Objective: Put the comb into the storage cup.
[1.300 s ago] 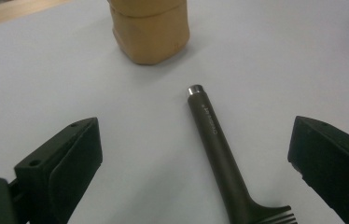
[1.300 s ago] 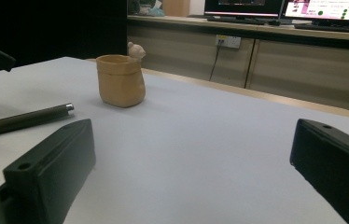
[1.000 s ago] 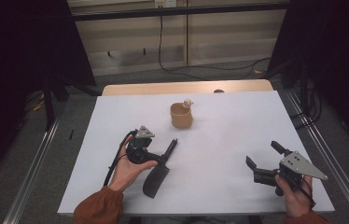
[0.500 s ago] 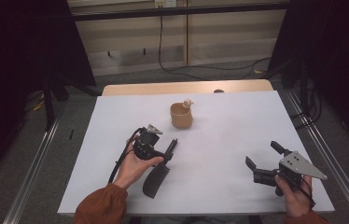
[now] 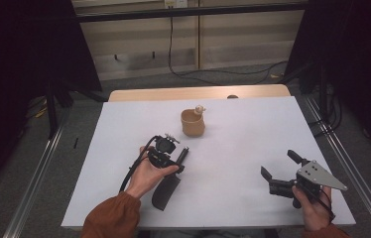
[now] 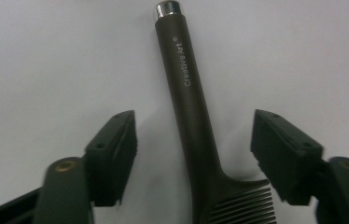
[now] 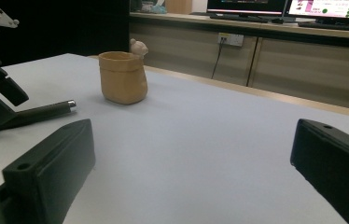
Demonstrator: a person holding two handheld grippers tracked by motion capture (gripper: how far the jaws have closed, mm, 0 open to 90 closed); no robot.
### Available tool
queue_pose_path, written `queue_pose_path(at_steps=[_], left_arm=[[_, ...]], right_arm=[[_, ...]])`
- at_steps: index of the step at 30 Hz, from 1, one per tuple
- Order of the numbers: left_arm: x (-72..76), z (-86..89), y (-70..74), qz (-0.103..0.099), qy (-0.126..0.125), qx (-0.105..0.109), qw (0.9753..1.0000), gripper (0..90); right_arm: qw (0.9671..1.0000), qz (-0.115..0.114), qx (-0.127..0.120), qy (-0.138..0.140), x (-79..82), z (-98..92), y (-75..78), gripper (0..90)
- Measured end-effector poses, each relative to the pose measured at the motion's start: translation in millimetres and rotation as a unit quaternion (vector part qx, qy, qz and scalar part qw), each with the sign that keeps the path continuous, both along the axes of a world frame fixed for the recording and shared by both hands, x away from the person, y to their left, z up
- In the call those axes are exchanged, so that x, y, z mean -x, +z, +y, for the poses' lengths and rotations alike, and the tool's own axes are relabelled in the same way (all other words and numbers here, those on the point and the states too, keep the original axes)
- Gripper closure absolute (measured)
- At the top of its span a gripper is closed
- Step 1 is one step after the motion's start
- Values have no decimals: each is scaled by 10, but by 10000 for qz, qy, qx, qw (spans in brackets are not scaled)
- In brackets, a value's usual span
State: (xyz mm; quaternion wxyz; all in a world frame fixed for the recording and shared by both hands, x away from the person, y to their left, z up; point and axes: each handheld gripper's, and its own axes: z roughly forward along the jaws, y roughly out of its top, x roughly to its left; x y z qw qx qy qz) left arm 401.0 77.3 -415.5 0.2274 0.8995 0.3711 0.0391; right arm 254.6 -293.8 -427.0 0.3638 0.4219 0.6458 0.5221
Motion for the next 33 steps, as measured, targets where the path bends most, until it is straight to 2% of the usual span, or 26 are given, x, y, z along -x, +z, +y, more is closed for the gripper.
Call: queue_pose_path(at_steps=[5, 8, 15, 25, 27, 33], left_arm=[[9, -21, -17, 124, 62, -104, 9998, 394], [5, 11, -30, 179, 132, -33, 9997, 453], [-12, 11, -66, 404, 131, -114, 9990, 546], [8, -28, -67, 297, 116, -325, 9990, 611], [11, -44, -73, 329, 148, -191, 9992, 656], [21, -66, -70, 259, 59, -382, 9989, 680]], right_arm=[[10000, -5, -2, 7, -1, -2, 0, 0], [10000, -5, 6, 14, 3, -2, 1, 0], [10000, -2, -10, 12, -2, 0, -1, 0], [10000, 12, 5, 26, -1, 1, -2, 0], [10000, 9, 9, 35, -2, 2, -3, 0], [10000, 37, -10, 48, -1, 2, -4, 0]])
